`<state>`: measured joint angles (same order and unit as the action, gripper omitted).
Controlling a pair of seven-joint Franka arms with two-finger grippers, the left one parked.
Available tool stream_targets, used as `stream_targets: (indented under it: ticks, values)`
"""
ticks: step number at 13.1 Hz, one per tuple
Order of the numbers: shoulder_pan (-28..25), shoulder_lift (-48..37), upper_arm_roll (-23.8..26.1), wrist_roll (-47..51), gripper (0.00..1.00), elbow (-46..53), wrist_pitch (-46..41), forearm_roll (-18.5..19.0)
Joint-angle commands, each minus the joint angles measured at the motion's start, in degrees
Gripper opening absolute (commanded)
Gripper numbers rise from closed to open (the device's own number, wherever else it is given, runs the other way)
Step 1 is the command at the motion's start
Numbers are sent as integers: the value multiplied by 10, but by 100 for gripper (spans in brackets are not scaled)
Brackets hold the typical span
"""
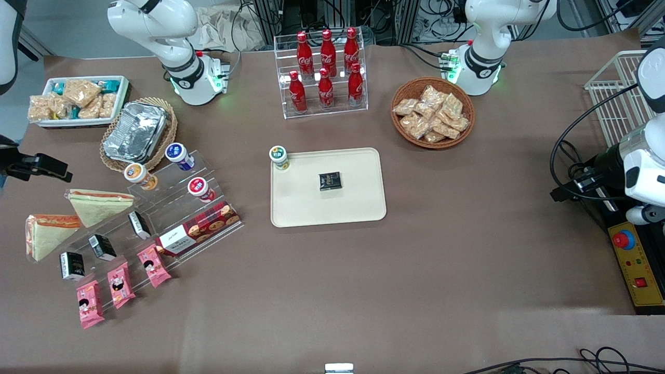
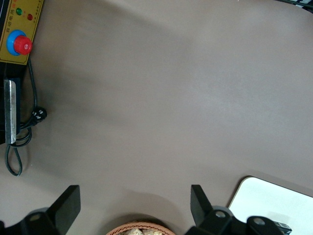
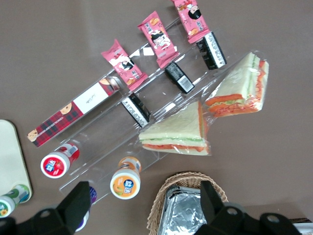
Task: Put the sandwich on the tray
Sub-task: 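Move the right gripper over the wrapped triangular sandwiches on the acrylic rack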
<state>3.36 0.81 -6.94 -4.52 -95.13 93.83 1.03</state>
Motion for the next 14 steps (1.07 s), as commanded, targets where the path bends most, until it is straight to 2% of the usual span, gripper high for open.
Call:
stream_targets:
  ticks: [1, 6, 8, 14]
  values:
    - [6, 6, -3, 7, 100, 7, 11, 2]
    - [11, 33, -10, 69, 100, 7, 48, 6]
    - [11, 46, -26, 81, 100, 8, 55, 4]
    - [11, 83, -65, 218, 100, 8, 107, 2]
